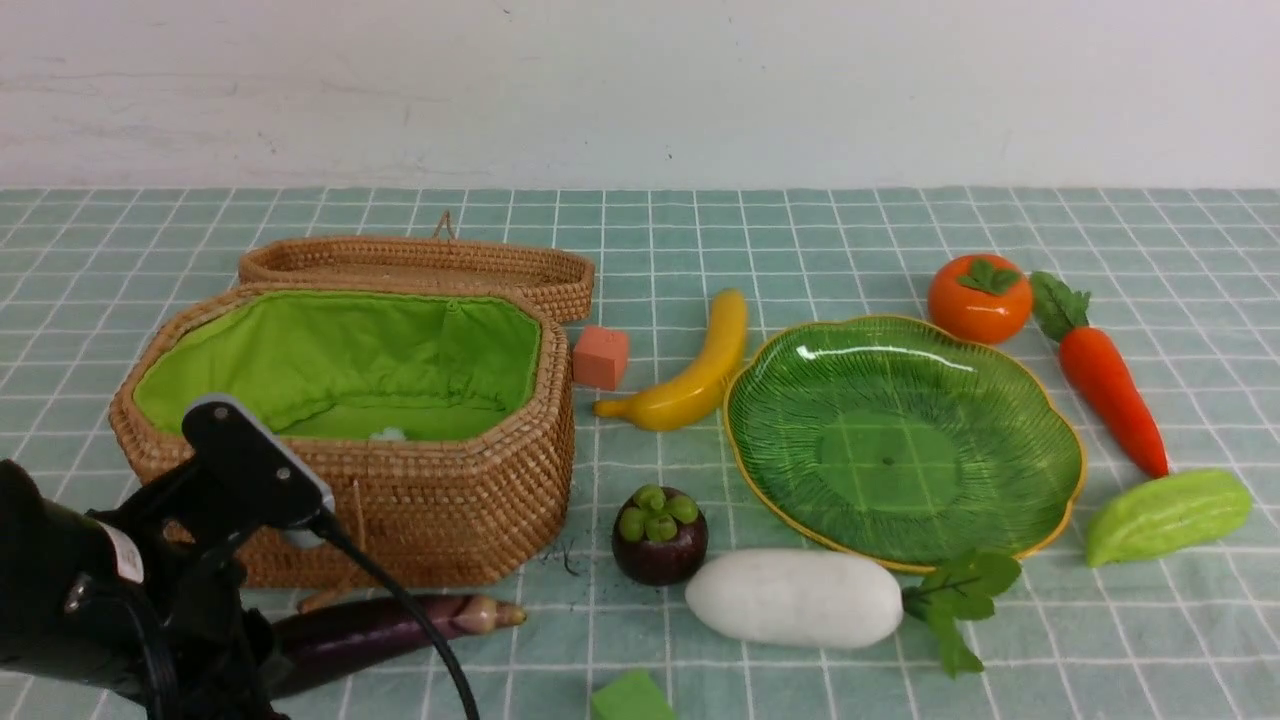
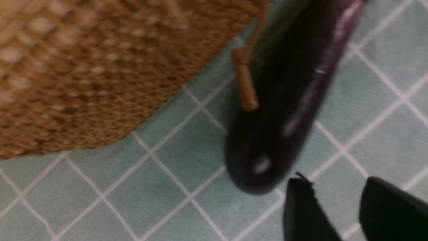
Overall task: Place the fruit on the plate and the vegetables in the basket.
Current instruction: Use the left arm to grab an eggplant and put it into the left basket, then take a daikon with your left arm and place it on the basket on the left.
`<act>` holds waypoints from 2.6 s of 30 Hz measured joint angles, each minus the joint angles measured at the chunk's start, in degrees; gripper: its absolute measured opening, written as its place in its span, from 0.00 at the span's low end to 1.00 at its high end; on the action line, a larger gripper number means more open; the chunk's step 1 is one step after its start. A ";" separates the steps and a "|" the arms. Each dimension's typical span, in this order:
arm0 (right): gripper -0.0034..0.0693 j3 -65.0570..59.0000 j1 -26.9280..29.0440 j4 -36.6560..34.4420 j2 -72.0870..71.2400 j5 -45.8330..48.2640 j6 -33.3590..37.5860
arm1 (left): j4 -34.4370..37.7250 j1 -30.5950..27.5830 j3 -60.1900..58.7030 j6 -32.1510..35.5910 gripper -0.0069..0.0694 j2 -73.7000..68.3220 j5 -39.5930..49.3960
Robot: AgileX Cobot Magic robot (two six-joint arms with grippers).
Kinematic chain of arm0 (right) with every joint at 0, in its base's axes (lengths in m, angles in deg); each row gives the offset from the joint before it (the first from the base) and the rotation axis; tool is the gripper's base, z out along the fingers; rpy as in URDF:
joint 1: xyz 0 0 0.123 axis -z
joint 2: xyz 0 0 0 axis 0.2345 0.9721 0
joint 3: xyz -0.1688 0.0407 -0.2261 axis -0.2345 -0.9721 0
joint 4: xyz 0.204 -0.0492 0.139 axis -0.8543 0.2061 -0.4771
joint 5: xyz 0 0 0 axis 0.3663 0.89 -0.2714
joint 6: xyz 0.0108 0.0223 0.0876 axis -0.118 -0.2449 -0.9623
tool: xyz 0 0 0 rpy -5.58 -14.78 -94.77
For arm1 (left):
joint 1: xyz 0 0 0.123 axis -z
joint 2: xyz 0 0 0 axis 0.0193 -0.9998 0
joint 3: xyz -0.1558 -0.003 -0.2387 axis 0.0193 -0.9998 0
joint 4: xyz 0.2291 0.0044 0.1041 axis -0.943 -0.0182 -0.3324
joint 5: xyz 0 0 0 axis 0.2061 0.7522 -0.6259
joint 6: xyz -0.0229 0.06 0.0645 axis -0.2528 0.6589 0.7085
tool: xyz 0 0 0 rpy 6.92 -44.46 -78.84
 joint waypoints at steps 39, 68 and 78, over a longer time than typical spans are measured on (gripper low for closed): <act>0.32 0.10 0.00 -1.61 0.00 0.00 2.27 | 0.41 -2.29 0.78 16.51 0.64 6.06 13.47; 0.34 0.10 0.00 -9.45 0.00 -14.72 2.76 | -17.36 -2.29 30.19 0.36 0.94 -10.73 8.53; 0.34 0.10 0.00 -6.34 0.00 -10.64 -0.98 | 3.95 5.26 30.30 -15.99 0.39 -5.52 15.96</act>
